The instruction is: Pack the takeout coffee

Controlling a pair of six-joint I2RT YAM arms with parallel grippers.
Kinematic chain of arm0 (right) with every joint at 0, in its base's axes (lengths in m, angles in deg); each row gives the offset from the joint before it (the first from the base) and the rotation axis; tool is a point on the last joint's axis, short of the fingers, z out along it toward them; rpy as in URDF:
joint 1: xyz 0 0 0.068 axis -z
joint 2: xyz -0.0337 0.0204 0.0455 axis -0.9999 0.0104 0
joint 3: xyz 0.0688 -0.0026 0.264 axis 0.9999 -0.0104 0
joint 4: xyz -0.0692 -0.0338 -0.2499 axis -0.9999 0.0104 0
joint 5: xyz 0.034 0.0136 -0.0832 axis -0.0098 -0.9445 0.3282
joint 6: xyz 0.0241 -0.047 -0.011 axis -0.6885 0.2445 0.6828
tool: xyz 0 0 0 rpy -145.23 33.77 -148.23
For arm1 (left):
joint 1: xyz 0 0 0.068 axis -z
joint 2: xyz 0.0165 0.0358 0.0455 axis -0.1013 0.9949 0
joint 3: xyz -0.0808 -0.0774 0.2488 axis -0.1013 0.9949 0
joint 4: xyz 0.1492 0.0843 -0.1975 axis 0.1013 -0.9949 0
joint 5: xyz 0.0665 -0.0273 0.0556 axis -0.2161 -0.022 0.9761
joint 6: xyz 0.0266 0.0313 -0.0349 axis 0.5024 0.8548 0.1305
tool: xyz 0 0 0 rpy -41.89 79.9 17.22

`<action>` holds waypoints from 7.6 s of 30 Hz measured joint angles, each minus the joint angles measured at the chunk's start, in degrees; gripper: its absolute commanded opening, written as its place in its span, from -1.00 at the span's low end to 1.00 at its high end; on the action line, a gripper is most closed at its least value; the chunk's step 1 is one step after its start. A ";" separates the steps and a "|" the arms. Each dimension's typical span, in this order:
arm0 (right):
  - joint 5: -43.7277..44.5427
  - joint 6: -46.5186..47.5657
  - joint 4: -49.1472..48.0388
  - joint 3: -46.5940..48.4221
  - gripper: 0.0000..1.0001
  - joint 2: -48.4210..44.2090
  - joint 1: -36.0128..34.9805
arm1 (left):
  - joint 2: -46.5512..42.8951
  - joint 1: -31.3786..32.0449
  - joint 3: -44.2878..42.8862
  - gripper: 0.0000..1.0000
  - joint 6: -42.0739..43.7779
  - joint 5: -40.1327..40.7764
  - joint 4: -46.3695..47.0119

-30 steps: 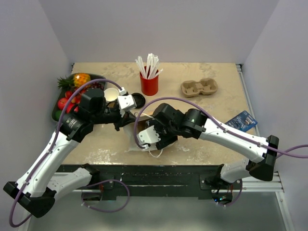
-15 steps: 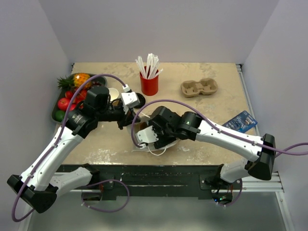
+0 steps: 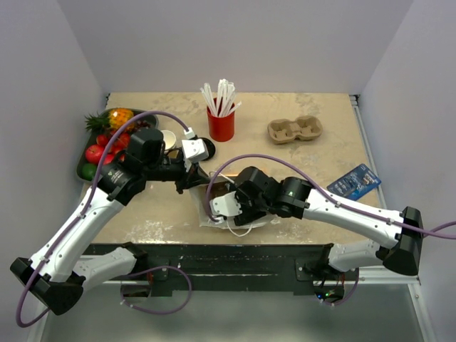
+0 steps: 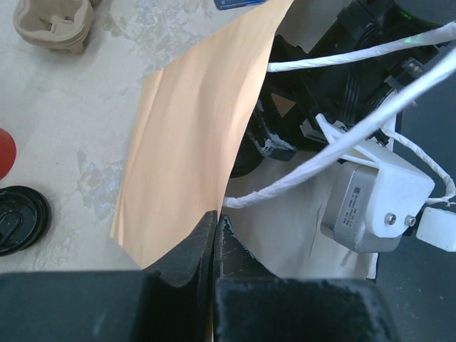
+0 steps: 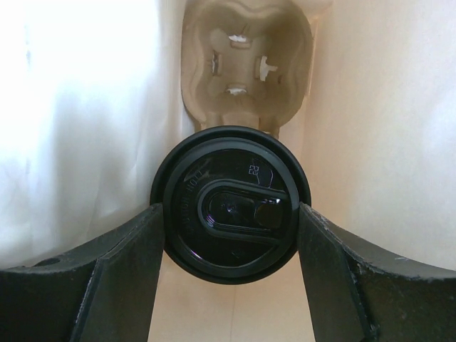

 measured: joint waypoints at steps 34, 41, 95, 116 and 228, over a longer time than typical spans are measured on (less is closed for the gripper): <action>1.25 -7.23 -8.98 -5.46 -1.00 2.75 0.02 | 2.67 0.00 -0.22 -1.00 10.60 -0.81 1.42; 0.59 -6.82 -10.51 -5.92 -1.00 2.86 1.01 | 3.02 -0.02 -1.38 -1.00 16.24 1.11 -1.62; 4.24 -15.26 -27.32 -12.55 -0.60 4.74 5.05 | 2.82 -0.79 -1.29 -1.00 26.99 8.74 -5.57; 0.98 -11.61 -26.53 -12.15 -0.20 4.70 6.14 | 1.36 -0.76 1.60 -1.00 29.14 7.50 0.94; -3.87 -20.37 -12.20 -4.63 -0.49 6.36 11.87 | -7.43 15.30 8.59 0.06 17.64 15.91 4.00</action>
